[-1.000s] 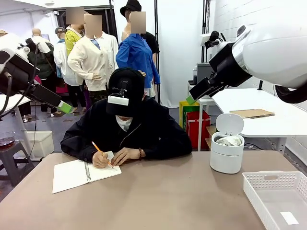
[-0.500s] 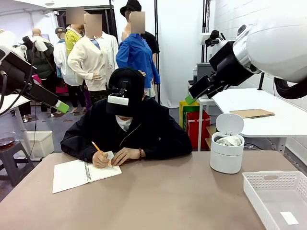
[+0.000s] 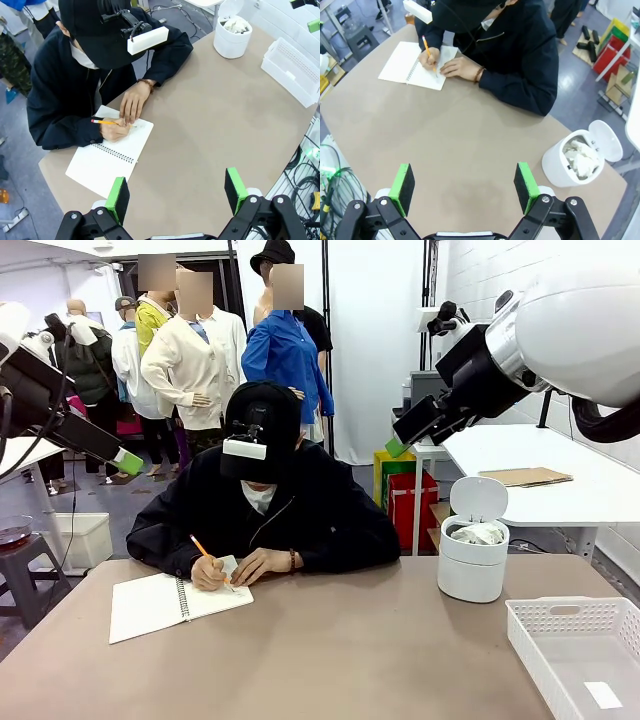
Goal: Sort the paper based on its condition.
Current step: If a person hands you a paper, place it in the Organizing basket , and if it's crumpled, put it in the Trash can.
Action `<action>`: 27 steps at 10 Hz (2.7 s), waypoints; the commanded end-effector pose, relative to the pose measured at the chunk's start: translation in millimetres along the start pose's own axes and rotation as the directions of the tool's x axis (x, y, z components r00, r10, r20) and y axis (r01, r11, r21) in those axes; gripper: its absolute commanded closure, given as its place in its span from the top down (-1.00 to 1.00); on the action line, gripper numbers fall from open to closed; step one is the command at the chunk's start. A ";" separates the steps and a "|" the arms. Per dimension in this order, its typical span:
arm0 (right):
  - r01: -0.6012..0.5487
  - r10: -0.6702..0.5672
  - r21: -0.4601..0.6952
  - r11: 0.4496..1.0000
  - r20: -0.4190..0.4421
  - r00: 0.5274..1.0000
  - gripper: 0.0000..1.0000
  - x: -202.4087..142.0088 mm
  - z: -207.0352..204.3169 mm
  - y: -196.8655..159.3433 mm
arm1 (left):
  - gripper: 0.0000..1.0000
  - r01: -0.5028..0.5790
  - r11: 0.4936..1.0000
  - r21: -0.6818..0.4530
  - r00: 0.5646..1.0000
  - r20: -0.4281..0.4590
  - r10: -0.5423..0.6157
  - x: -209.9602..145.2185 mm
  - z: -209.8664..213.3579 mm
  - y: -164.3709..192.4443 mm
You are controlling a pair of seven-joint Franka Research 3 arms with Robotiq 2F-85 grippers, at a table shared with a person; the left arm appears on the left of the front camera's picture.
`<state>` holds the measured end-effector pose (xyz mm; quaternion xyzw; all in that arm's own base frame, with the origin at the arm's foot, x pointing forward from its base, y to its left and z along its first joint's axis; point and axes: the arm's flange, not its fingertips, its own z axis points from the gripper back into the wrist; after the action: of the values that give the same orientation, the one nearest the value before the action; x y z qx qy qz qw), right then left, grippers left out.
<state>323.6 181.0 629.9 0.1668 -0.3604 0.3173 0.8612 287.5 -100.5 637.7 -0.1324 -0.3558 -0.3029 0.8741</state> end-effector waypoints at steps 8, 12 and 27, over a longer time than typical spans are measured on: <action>0.042 -0.043 -0.020 0.999 -0.052 0.998 1.00 15.7 27.8 3.6 | 1.00 0.015 0.992 0.126 0.999 -0.033 -0.011 -4.2 43.5 -10.5; 0.041 -0.045 -0.052 0.998 -0.061 0.997 1.00 19.1 30.1 1.1 | 1.00 -0.002 0.980 0.199 0.997 -0.069 0.016 -3.2 53.2 -11.4; 0.055 -0.060 -0.095 0.994 -0.050 0.997 1.00 24.2 35.6 -5.5 | 1.00 -0.091 0.957 0.275 0.993 -0.042 0.107 -2.4 73.9 -6.5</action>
<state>321.8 168.5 672.4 0.1280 -0.3489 0.2793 0.8854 241.7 -71.9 688.9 -0.0253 -0.3624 -0.2128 0.9071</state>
